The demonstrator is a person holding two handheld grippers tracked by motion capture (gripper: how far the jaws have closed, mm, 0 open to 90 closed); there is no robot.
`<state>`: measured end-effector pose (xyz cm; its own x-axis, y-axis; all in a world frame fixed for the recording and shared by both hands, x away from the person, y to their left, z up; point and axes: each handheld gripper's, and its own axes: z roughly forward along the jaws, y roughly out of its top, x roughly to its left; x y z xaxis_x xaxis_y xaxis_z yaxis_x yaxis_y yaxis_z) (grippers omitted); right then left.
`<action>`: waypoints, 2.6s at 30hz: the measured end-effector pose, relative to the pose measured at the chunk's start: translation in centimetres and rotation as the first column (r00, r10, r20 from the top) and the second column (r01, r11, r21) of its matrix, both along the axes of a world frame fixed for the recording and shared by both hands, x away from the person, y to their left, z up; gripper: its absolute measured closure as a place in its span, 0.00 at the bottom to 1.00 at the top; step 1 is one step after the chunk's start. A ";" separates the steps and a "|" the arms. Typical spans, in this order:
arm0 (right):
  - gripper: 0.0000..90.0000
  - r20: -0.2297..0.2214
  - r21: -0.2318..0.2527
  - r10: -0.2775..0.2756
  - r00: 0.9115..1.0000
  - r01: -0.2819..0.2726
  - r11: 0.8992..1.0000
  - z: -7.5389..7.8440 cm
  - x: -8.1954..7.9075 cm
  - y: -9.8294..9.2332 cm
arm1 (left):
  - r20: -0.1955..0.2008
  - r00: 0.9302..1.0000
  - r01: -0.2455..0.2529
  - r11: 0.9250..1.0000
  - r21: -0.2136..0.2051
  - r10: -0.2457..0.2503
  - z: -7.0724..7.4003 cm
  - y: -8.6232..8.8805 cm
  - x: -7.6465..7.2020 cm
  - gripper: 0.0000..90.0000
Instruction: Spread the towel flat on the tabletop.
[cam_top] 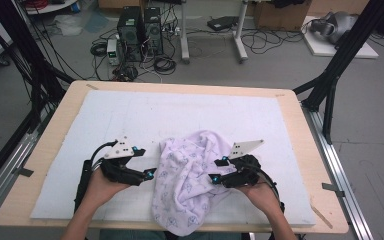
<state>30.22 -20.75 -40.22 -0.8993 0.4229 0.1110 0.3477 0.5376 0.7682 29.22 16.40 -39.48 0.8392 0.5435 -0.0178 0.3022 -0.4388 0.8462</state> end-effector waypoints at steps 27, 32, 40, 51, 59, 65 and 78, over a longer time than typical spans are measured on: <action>0.91 -0.017 -0.045 0.009 1.000 -0.010 0.999 -3.1 0.1 -0.2 | -0.035 0.997 0.069 0.985 0.157 -0.064 -2.8 -1.9 0.0 0.98; 0.91 -0.003 -0.029 0.021 1.000 -0.022 0.999 -2.2 -0.1 0.1 | -0.003 0.999 0.037 0.990 0.134 -0.037 -1.7 0.3 -1.5 0.98; 0.91 0.001 0.007 0.099 0.995 -0.099 0.995 -0.7 -1.6 1.5 | 0.042 0.999 0.015 0.994 0.110 -0.020 0.6 3.4 -4.9 0.98; 0.68 -0.002 0.071 0.042 0.999 -0.042 0.997 0.6 -1.3 -0.7 | 0.014 0.999 0.029 0.998 0.059 -0.030 1.3 4.6 -5.3 0.65; 0.59 0.010 -0.004 -0.126 0.992 0.126 0.992 -0.1 1.8 -2.8 | -0.001 0.999 -0.035 0.998 0.045 0.035 0.3 3.2 -0.2 0.58; 0.57 -0.045 -0.046 -0.222 0.974 0.220 0.974 -1.6 3.6 -3.6 | -0.036 0.993 -0.106 0.992 0.062 0.109 -1.4 2.4 3.0 0.48; 0.93 -0.049 -0.150 -0.124 0.991 0.115 0.982 -1.8 5.8 -1.7 | -0.064 0.993 -0.100 0.993 0.061 0.104 -1.5 2.6 4.4 0.95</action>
